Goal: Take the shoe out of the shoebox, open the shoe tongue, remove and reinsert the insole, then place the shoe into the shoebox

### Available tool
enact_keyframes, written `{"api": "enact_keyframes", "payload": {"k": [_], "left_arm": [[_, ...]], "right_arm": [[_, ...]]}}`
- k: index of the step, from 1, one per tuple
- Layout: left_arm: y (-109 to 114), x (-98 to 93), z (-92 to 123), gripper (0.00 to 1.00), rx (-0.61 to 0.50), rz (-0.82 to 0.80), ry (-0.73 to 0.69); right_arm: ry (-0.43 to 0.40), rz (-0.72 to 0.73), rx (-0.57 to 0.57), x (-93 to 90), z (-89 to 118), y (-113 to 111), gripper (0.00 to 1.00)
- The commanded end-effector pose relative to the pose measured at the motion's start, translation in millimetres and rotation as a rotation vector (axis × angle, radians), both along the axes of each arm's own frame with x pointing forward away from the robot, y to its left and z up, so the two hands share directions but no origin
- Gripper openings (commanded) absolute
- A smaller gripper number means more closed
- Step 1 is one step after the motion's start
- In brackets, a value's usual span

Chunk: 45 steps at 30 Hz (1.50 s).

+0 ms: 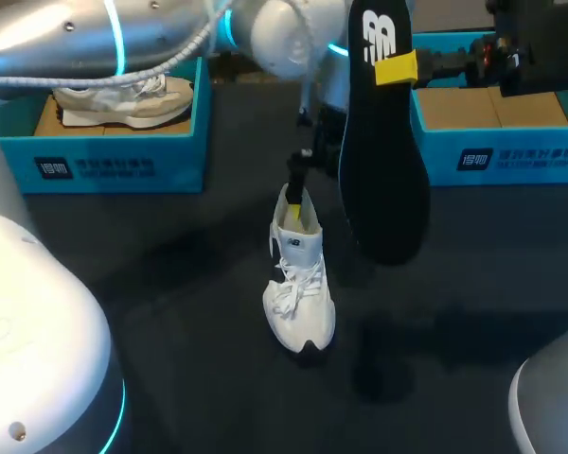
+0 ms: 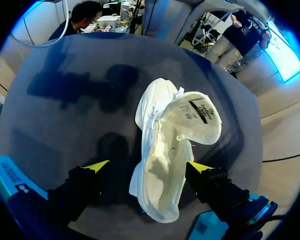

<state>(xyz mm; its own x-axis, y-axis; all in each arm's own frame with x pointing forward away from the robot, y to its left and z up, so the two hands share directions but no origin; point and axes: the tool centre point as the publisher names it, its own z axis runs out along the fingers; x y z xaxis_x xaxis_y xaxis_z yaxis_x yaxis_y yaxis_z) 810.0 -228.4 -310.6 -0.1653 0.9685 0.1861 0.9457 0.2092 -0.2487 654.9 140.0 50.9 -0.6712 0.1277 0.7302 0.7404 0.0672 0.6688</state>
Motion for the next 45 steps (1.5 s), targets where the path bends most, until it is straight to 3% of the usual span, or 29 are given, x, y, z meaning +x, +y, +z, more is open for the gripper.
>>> {"api": "enact_keyframes", "payload": {"k": [1, 14, 20, 27, 45], "left_arm": [[20.3, 3.2, 20.2, 1.0, -0.172, 0.04, -0.044], [32.9, 16.0, 101.0, 1.0, -0.478, 0.08, -0.087], [46.6, 13.2, 142.8, 1.0, -0.639, 0.063, -0.119], [64.7, 7.1, 180.9, 1.0, -0.745, 0.058, -0.163], [66.9, 6.1, 183.9, 1.0, -0.743, 0.065, -0.173]], "right_arm": [[0.002, 0.003, -0.003, 2.8, 0.4, 2.7, 0.0], [0.002, 0.003, -0.003, 2.8, 0.4, 2.7, 0.0], [0.002, 0.003, -0.003, 2.8, 0.4, 2.7, 0.0], [0.002, 0.003, -0.003, 2.8, 0.4, 2.7, 0.0], [0.002, 0.003, -0.003, 2.8, 0.4, 2.7, 0.0]]}}
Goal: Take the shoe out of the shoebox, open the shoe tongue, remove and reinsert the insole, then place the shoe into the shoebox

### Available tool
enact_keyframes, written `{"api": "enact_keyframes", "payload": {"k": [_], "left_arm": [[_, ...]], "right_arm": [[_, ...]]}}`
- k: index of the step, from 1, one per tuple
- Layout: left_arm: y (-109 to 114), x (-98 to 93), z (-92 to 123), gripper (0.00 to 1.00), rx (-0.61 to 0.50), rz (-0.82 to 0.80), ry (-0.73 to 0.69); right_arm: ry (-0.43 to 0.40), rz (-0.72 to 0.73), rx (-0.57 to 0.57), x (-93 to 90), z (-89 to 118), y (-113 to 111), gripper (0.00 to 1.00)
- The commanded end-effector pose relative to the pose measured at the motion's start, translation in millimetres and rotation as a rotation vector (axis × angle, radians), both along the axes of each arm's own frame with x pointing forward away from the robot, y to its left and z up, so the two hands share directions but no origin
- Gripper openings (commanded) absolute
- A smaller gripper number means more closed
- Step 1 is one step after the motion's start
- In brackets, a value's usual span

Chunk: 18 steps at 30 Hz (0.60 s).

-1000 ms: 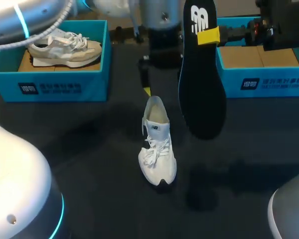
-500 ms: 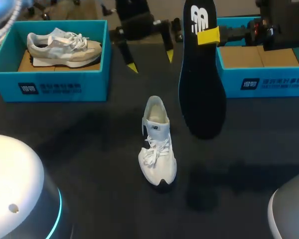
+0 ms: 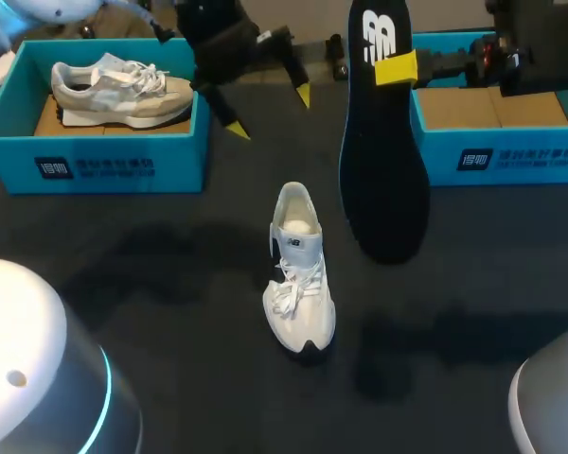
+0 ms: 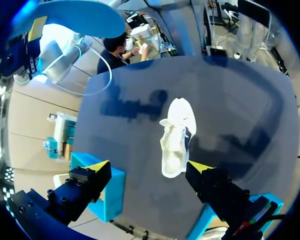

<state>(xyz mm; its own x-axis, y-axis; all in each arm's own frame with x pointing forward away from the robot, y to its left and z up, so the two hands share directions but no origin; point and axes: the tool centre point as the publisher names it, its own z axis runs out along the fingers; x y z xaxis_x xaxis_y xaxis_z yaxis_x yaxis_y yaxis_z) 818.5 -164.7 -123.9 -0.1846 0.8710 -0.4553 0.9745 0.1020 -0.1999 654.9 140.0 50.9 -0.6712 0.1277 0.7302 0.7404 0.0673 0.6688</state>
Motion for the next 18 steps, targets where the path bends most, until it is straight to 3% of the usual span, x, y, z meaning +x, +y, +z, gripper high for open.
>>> {"api": "enact_keyframes", "payload": {"k": [1, 6, 18], "left_arm": [[3.2, -2.5, -2.8, 1.0, -0.101, 0.02, -0.015], [3.2, 1.4, 2.7, 1.0, -0.157, 0.04, 0.017], [14.7, 7.2, 48.7, 1.0, -0.456, 0.068, 0.011]], "right_arm": [[0.002, 0.003, -0.003, 2.7, 0.4, 2.7, 0.0], [0.002, 0.003, -0.003, 2.7, 0.4, 2.7, 0.0], [0.002, 0.003, -0.003, 2.7, 0.4, 2.7, 0.0]]}}
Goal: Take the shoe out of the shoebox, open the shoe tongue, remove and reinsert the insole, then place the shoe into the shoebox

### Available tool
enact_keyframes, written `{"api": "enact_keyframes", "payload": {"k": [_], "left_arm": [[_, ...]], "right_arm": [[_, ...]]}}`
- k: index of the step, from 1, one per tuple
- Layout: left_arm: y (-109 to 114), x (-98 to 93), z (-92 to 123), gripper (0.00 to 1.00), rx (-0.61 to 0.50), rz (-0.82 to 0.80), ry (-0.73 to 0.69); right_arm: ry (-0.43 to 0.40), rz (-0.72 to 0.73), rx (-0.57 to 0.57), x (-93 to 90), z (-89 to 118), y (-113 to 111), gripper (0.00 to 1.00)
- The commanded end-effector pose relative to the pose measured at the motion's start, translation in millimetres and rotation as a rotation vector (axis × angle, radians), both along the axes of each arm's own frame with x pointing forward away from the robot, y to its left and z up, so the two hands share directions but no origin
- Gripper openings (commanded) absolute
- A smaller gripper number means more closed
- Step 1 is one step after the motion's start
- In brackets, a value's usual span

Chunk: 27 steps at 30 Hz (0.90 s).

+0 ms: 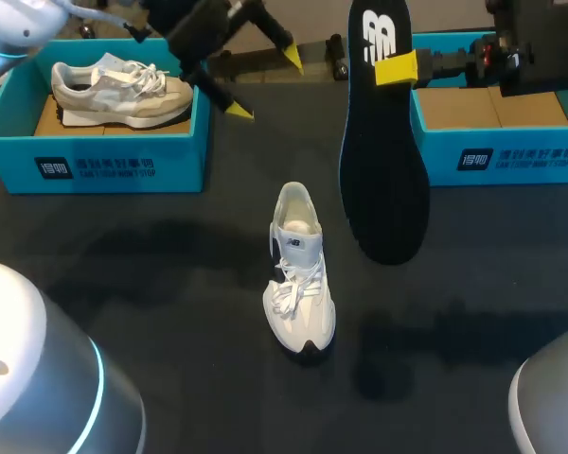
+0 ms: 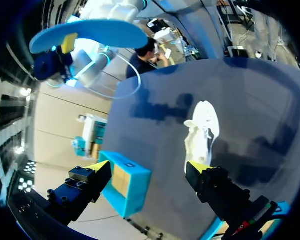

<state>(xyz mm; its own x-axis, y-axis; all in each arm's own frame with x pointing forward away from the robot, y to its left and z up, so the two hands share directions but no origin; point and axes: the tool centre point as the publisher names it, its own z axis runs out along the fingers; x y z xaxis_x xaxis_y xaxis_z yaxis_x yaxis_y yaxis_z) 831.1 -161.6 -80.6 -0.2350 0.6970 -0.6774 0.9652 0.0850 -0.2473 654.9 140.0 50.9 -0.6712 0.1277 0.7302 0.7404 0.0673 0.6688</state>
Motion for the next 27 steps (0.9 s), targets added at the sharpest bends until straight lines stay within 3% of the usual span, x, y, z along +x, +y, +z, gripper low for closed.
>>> {"api": "enact_keyframes", "payload": {"k": [1, 7, 17, 27], "left_arm": [[12.1, -5.6, 7.9, 1.0, -0.185, 0.024, -0.021], [10.7, -6.3, 15.2, 1.0, -0.238, 0.01, -0.062], [1.4, -1.1, 17.3, 1.0, -0.442, 0.08, -0.139], [-2.7, 0.0, 19.0, 1.0, -0.567, 0.074, -0.133]], "right_arm": [[0.002, 0.003, -0.003, 2.8, 0.4, 2.7, 0.0], [0.002, 0.003, -0.003, 2.8, 0.4, 2.7, 0.0], [0.002, 0.003, -0.003, 2.8, 0.4, 2.7, 0.0], [0.192, -0.054, 0.149, 38.3, -1.0, -3.2, 0.0]]}}
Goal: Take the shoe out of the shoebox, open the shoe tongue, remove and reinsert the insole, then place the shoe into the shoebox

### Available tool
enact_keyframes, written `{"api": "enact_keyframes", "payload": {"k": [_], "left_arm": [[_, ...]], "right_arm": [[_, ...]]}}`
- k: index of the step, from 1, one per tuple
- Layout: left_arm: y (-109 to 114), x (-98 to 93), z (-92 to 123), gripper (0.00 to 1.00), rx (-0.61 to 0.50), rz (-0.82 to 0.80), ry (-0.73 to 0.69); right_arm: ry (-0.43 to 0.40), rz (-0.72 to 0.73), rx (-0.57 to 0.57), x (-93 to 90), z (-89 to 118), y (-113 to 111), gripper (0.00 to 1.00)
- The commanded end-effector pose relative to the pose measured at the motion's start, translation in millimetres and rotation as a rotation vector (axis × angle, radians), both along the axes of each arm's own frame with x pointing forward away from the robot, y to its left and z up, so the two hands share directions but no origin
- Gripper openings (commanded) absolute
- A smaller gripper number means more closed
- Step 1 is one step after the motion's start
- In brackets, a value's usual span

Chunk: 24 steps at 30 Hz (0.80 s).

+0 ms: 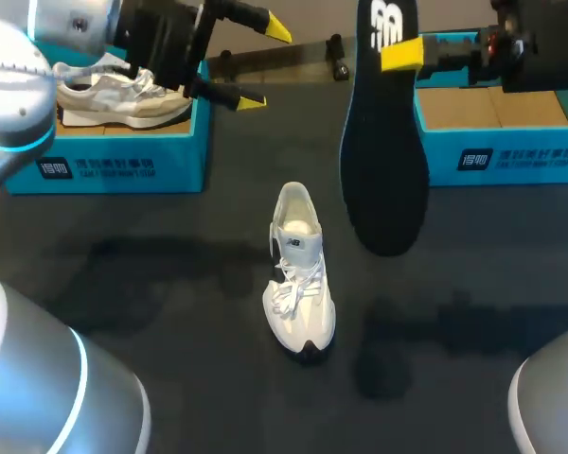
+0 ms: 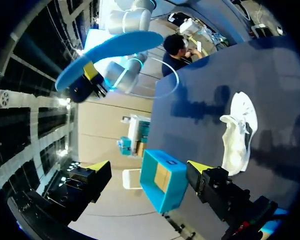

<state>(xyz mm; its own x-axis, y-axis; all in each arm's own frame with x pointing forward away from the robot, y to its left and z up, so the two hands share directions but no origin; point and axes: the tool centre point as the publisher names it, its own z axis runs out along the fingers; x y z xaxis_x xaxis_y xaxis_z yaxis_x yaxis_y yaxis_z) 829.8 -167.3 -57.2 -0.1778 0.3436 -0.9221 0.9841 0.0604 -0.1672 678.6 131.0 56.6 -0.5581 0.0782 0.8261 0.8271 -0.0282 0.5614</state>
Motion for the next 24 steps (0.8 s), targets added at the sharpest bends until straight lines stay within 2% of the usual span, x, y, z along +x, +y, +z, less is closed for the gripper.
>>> {"api": "enact_keyframes", "payload": {"k": [1, 9, 14, 17, 24], "left_arm": [[2.9, 1.8, -4.0, 1.0, -0.161, 0.001, -0.022], [-3.5, 5.5, 5.2, 1.0, -0.256, -0.024, -0.021], [-9.9, 0.6, 14.7, 1.0, -0.303, -0.041, -0.021], [-15.0, -2.8, 15.9, 1.0, -0.299, -0.036, -0.045], [-15.0, -2.8, 15.9, 1.0, -0.299, -0.036, -0.045]], "right_arm": [[0.08, -0.034, 0.077, 18.6, -6.9, 4.1, 0.0], [0.255, -0.064, 0.187, 49.4, -16.5, -5.3, 0.0], [0.372, -0.027, 0.226, 61.2, -28.4, -10.4, 0.0], [0.402, -0.028, 0.231, 69.2, -34.8, -14.6, 0.0], [0.402, -0.028, 0.231, 69.2, -34.8, -14.6, 0.0]]}}
